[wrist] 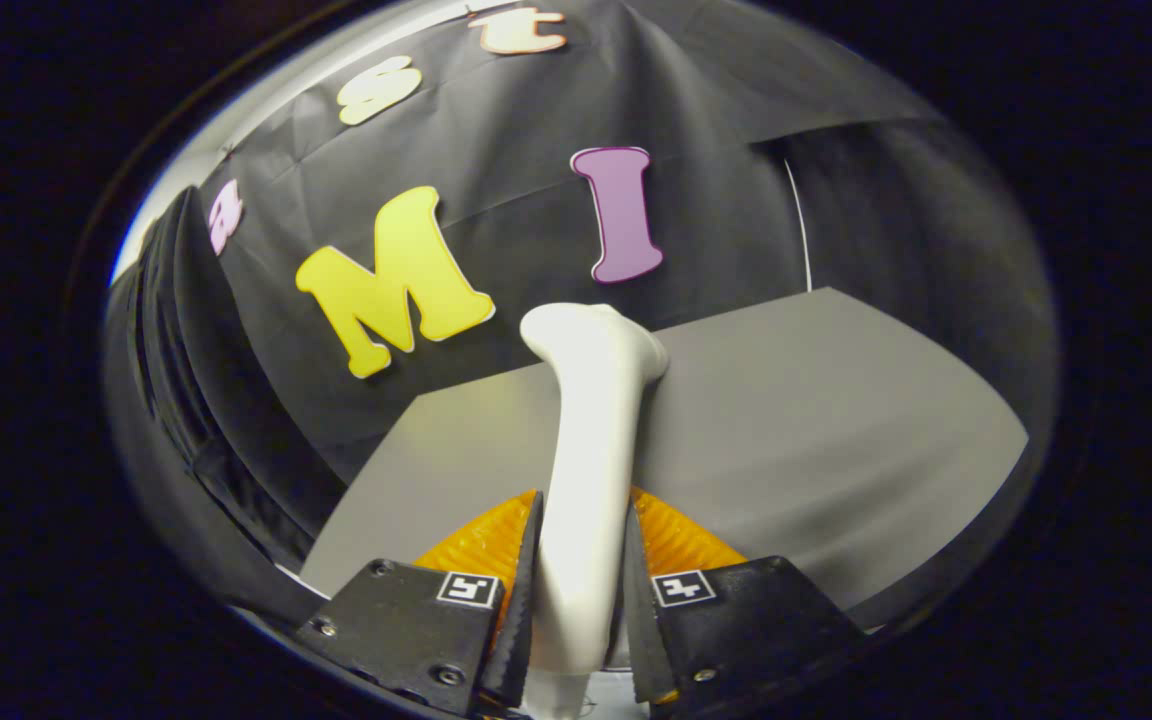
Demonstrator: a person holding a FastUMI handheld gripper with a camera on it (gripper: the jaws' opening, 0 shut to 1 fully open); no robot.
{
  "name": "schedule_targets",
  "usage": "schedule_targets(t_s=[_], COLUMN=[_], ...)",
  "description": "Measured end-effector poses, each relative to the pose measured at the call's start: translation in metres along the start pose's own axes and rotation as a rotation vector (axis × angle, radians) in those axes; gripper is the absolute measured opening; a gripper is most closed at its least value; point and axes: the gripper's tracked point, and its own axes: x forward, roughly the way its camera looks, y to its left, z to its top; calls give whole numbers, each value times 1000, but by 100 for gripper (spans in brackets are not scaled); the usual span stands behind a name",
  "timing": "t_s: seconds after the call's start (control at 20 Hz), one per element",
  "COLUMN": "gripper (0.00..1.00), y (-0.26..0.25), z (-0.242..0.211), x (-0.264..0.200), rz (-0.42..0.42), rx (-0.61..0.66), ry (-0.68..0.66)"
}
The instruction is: Iron the clothes twice with a garment steamer, once on the left side and once on the right side.
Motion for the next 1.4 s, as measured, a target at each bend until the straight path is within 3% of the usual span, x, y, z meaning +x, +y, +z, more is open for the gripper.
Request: schedule_targets(t_s=[0.3,0.55,1.05,1.4], gripper=[37,37,37,37], y=[8,43,211,329], z=[4,15,42,42], x=[-14,-58,-161,-186], rz=[25,36,136,206], rx=[-14,-33,-114,-156], ry=[-60,-137,-329,-370])
